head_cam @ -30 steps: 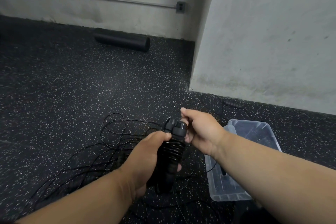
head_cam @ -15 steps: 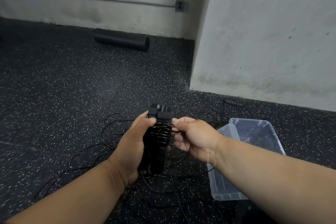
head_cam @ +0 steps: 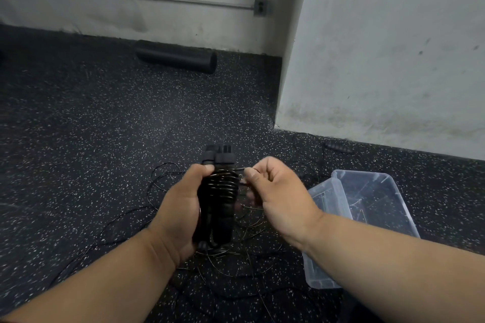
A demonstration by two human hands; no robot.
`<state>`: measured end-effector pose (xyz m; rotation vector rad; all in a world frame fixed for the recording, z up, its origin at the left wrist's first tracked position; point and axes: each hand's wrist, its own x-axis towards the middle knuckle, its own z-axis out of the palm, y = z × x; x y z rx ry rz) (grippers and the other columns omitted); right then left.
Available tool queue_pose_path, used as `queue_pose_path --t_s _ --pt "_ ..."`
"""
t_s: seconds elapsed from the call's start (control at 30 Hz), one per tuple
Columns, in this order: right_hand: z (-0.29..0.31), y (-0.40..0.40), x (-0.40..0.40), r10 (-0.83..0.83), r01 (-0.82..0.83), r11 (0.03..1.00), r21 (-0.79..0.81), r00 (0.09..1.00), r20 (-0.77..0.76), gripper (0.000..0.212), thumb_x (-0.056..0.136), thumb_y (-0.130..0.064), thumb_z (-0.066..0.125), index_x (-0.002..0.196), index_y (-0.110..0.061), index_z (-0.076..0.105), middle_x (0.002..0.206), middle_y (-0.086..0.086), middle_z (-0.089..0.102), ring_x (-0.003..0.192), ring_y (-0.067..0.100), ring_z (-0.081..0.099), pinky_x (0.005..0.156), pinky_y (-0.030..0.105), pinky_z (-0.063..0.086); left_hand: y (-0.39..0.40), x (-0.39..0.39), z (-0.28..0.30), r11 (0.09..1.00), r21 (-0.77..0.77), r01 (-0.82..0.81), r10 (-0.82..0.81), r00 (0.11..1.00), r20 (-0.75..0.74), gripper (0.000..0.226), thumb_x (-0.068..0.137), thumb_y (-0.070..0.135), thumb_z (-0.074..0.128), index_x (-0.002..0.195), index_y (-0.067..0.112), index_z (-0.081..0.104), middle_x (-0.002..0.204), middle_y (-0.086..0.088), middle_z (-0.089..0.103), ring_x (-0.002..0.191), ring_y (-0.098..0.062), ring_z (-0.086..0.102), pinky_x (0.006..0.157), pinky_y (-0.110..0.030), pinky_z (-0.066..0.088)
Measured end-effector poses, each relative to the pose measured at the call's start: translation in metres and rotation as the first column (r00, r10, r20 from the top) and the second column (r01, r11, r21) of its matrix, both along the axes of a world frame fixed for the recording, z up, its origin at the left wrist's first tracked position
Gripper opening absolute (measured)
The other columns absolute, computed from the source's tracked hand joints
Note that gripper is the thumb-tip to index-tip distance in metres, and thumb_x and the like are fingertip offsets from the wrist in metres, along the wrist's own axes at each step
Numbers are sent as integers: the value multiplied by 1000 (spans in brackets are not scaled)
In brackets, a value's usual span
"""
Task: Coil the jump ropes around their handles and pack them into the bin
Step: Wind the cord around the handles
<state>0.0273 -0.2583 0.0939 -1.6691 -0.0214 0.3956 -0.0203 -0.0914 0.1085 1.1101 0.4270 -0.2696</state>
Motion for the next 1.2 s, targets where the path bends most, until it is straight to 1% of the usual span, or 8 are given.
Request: queue_pose_path --t_s 0.2,0.47,0.53,0.67,0.87,0.97,1.03,1.2 --pt "40 -23 21 312 -234 937 -259 893 325 15 102 -24 66 89 -16 65 72 -3 55 62 14 44 58 31 43 0 -1 9 999 29 24 -22 998 -67 48 102 42 50 117 3 72 97 -24 73 82 -37 70 65 -38 57" --pt "72 -44 29 868 -336 425 -840 415 273 15 101 -29 65 89 -22 59 83 -13 57 83 11 52 75 36 47 2 -7 13 964 68 256 -240 953 -185 42 102 30 56 131 -1 56 95 -26 70 79 -42 70 68 -41 58" --pt "69 -43 26 890 -292 401 -868 348 295 16 100 -30 64 89 -20 59 83 -11 58 84 13 51 75 34 45 3 -8 12 956 106 275 -252 949 -190 37 102 28 57 128 2 56 94 -25 68 83 -43 67 75 -46 56" --pt "65 -47 24 849 -223 493 -841 334 409 12 99 -29 66 91 -22 64 81 -14 58 81 9 48 73 24 38 5 -7 12 960 127 250 -226 958 -176 32 100 28 61 124 6 60 97 -23 67 86 -39 64 79 -48 53" --pt "64 -47 28 811 -355 560 -749 420 407 6 96 -31 73 95 -26 71 85 -16 62 89 6 57 82 33 50 10 -6 17 936 41 349 -320 895 -311 53 82 37 69 117 -3 69 105 -27 70 95 -39 64 84 -43 54" --pt "67 -47 28 796 -488 572 -659 524 303 6 91 -29 80 94 -26 76 85 -10 68 88 12 63 80 33 52 19 -1 20 898 -9 439 -414 841 -347 46 81 35 68 106 -3 71 102 -29 70 87 -38 67 60 -30 58" --pt "70 -49 29 796 -611 562 -557 582 166 7 90 -25 82 94 -24 77 87 -4 72 83 16 68 80 40 56 20 0 17 863 -1 505 -471 804 -363 46 81 34 66 107 -4 70 100 -28 73 79 -35 69 64 -32 59" --pt "80 -51 32 849 -772 462 -438 527 -33 10 89 -14 82 97 -11 76 89 12 74 75 20 65 73 38 51 18 -1 11 749 -39 662 -617 674 -406 38 84 32 64 91 -2 80 95 -25 74 75 -33 73 72 -37 60"
